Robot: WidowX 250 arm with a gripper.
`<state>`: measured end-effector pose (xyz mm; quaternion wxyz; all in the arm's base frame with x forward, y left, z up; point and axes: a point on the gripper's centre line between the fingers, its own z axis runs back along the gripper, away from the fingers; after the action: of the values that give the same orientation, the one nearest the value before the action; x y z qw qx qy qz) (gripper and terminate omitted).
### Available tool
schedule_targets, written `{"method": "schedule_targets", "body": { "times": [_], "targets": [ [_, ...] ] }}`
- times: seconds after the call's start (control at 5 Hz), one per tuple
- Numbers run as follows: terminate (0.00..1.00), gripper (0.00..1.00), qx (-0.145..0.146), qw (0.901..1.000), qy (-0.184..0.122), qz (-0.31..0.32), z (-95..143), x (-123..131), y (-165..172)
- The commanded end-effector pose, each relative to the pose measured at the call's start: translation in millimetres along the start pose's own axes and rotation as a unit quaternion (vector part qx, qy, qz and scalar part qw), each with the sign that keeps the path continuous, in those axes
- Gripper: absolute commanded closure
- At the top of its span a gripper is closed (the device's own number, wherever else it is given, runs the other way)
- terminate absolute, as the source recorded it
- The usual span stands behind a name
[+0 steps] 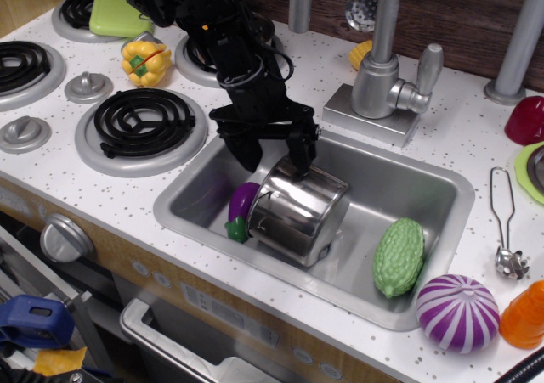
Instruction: Flip pot upright in sink
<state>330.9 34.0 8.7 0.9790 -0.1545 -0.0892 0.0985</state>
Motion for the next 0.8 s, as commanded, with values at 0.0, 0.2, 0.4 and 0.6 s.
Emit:
{"method": "schedule_targets", "body": {
  "times": [0.0,0.2,0.4,0.6],
  "targets": [
    [0.00,0.00,-0.068,0.9971,-0.004,0.033,4.2,10.7,1.2],
    [0.00,0.00,-0.106,0.9926,-0.006,0.059,-2.0,5.1,-2.5],
    [0.00,0.00,-0.123,0.9895,-0.012,0.076,-3.1,0.3,-8.2],
    [0.00,0.00,-0.131,0.9872,-0.018,0.090,-6.8,-3.6,-14.5]
  ]
}}
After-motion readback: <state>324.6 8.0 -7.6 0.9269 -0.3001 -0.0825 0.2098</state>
